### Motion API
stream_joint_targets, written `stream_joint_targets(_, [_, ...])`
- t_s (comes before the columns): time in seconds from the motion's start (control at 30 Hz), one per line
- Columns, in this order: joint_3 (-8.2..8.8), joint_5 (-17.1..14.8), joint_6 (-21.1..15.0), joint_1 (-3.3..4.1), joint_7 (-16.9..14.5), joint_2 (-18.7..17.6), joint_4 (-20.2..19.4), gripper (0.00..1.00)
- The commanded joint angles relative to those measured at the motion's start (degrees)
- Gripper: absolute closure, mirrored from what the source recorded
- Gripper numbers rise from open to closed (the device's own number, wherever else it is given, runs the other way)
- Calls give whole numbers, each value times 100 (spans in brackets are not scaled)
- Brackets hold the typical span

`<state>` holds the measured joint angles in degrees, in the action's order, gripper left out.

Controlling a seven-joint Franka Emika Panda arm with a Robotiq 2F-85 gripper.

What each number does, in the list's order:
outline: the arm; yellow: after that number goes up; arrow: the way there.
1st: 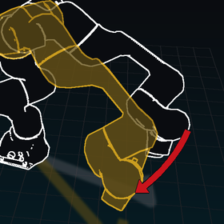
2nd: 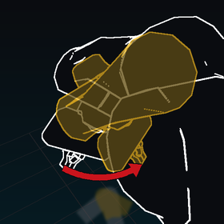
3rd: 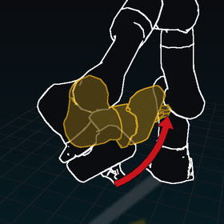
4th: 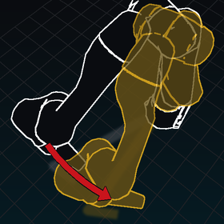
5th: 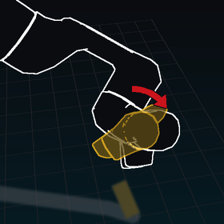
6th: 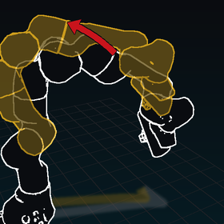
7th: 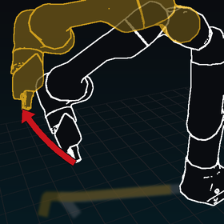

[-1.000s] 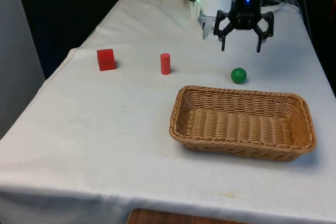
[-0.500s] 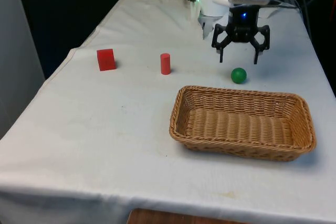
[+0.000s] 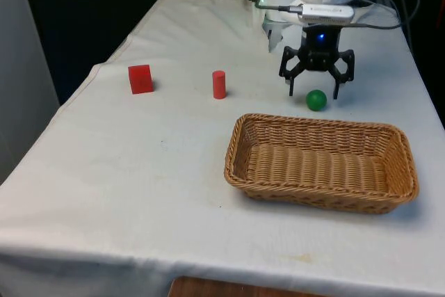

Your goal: Pick up the object to the left of the cylinder and place it into the basket.

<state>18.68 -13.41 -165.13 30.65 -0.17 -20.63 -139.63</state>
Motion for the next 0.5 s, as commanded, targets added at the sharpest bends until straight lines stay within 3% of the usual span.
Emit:
stream_joint_targets(0.0, [-11,-17,-40,0,-6,-34,6,0])
stream_joint_targets(0.03, [-195,-183,-126,-126,-126,-17,0,0])
stream_joint_targets(0.2, [-132,-126,-178,-74,-63,-120,17,0])
stream_joint_targets(0.23, [-23,-34,-138,0,-6,-132,17,0])
stream_joint_targets(0.27, [-126,-120,-178,-69,-57,-132,17,0])
stream_joint_targets(0.47, [-120,-115,-201,-63,-46,-235,40,0])
